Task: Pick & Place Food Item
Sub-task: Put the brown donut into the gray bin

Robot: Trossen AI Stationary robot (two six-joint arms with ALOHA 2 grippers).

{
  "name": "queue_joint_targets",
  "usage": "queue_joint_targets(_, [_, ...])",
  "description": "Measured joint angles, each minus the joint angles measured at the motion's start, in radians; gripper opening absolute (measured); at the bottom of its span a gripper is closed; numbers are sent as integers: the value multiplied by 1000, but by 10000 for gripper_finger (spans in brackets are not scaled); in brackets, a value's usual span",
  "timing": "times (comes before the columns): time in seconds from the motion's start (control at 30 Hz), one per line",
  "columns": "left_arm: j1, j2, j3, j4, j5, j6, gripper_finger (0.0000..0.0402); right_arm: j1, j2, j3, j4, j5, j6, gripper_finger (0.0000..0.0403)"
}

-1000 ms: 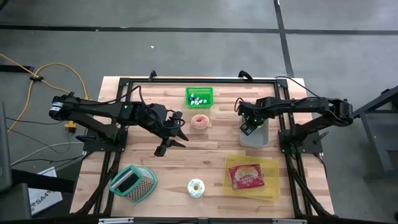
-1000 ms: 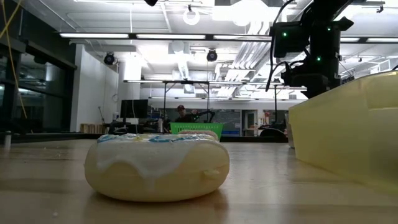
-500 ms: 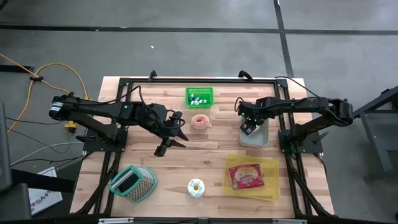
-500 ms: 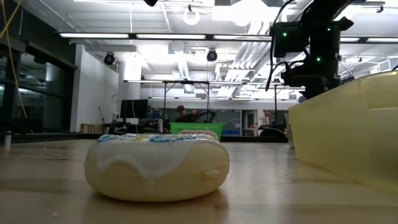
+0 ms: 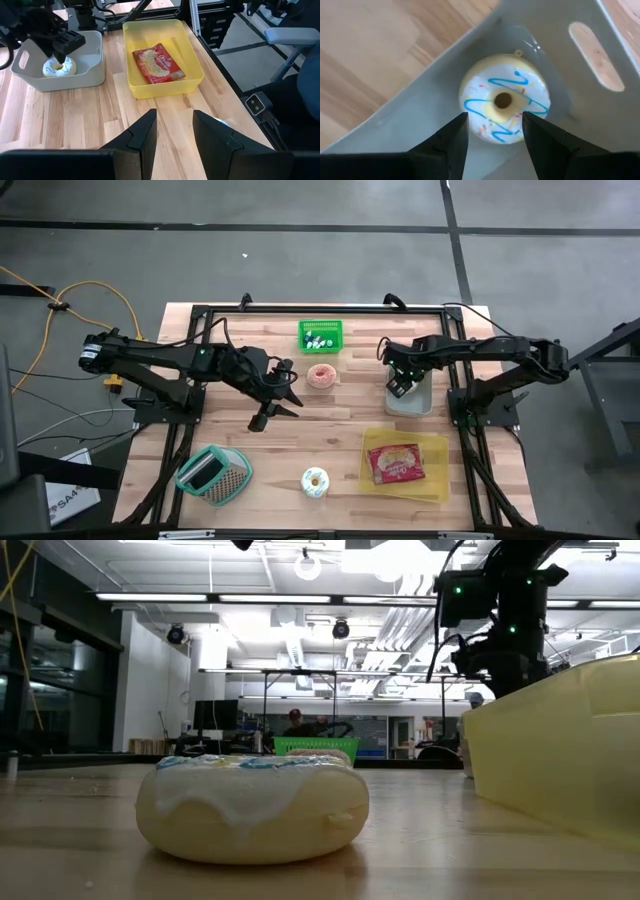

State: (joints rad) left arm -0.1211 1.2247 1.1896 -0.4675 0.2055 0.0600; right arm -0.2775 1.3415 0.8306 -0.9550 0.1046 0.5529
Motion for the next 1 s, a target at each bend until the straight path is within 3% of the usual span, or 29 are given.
queue_joint_targets(0.47, [0, 0, 0, -6, 0, -4, 122, 58, 0, 241, 15, -33, -136, 173])
queue_joint_targets(0.9, [5, 0, 0, -6, -2, 0, 122, 205, 13, 248, 250, -31, -206, 173])
queue_joint_targets(1.0, [9, 8, 0, -39, -56, 3, 122, 220, 23, 248, 290, -28, -209, 173])
